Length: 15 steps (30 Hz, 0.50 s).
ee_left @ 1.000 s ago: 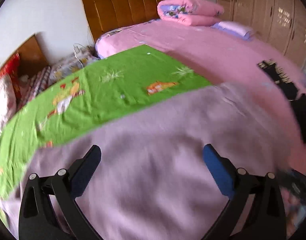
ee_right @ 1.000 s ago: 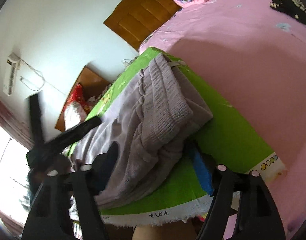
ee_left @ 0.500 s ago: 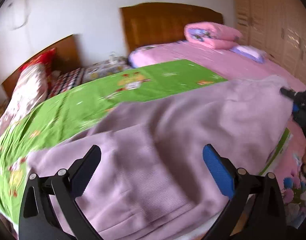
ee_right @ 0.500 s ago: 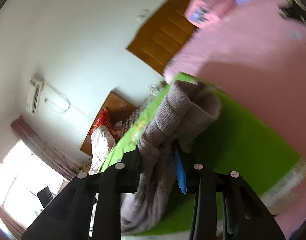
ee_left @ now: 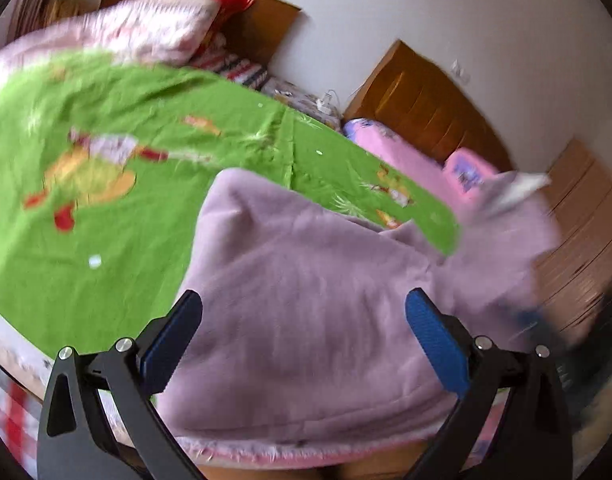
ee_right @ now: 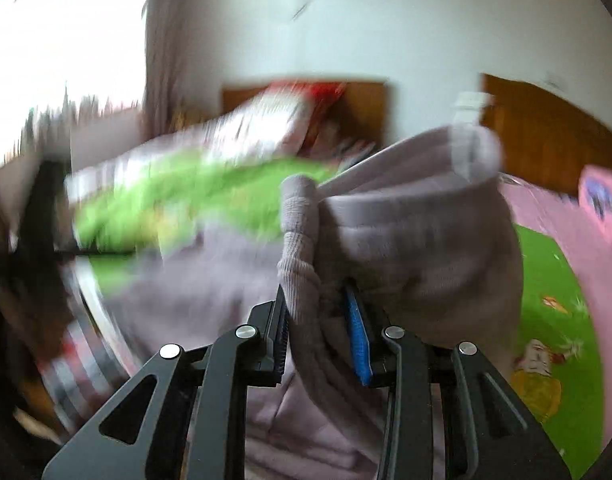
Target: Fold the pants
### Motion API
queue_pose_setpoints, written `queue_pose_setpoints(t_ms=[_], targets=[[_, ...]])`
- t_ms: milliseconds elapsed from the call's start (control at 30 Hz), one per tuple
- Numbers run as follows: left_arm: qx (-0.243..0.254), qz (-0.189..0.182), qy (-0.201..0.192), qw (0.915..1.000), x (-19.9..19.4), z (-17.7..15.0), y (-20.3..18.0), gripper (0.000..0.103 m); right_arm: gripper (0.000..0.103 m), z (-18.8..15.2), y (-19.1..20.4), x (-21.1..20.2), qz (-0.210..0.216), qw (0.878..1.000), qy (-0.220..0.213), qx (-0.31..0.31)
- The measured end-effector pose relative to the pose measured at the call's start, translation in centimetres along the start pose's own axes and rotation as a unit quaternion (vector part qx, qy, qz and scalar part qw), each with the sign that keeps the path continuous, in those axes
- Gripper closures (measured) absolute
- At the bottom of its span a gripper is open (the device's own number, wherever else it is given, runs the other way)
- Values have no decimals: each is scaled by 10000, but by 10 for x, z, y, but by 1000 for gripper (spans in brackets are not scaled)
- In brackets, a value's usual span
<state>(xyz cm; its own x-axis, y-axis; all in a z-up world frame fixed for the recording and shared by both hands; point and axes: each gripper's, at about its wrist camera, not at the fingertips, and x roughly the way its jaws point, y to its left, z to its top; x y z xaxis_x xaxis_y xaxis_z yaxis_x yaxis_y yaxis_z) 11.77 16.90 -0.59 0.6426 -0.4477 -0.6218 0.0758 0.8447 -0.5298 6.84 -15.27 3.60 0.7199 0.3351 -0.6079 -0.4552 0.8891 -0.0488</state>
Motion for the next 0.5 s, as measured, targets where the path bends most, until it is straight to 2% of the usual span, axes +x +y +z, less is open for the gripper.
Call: queue_pose_setpoints(t_ms=[67, 133, 233, 300, 500], targets=[[-198, -240, 55, 9995, -5, -2, 10, 2, 68, -19, 20, 24, -71, 9982, 399, -450], [-275, -556, 159, 9979, -6, -4, 12, 2, 68, -32, 35, 26, -355, 9951, 292, -877], [-222, -1003, 400, 9939, 5, -3, -1, 2, 70, -31, 28, 17, -311, 9967, 104, -738], [-97, -1445, 723, 9868, 21, 0, -23, 2, 71, -31, 26, 6, -349, 9966, -96, -745], [-97, -2291, 1571, 9606, 76, 6, -68, 2, 73, -37, 43, -21, -430, 9874, -665, -1374]])
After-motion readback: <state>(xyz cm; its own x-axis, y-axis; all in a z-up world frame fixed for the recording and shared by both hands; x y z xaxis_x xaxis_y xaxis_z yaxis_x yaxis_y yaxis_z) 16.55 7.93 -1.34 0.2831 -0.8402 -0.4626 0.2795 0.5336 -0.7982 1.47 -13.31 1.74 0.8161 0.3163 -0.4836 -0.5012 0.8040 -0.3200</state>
